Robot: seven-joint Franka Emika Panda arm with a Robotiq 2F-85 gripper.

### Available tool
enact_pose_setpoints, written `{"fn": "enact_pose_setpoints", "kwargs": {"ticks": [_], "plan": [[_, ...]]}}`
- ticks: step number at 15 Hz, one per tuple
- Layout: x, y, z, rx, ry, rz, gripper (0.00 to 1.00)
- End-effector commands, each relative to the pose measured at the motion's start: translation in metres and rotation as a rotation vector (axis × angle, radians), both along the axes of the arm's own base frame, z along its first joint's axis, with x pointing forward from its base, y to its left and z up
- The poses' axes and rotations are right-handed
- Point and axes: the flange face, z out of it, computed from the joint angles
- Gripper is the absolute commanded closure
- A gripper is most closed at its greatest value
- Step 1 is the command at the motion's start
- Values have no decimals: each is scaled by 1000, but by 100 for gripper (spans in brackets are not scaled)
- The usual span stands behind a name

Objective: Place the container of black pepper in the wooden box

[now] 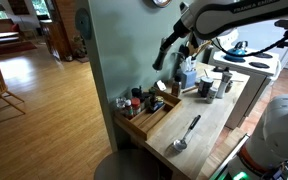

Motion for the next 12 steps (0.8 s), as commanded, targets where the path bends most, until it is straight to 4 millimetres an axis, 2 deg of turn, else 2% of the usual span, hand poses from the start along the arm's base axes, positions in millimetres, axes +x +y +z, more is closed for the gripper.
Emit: {"fn": "enact_pose_setpoints", "kwargs": {"ticks": [1,12], "plan": [[22,3,-11,-2,65,36,66],[51,13,-79,-24,214,11,66]]}}
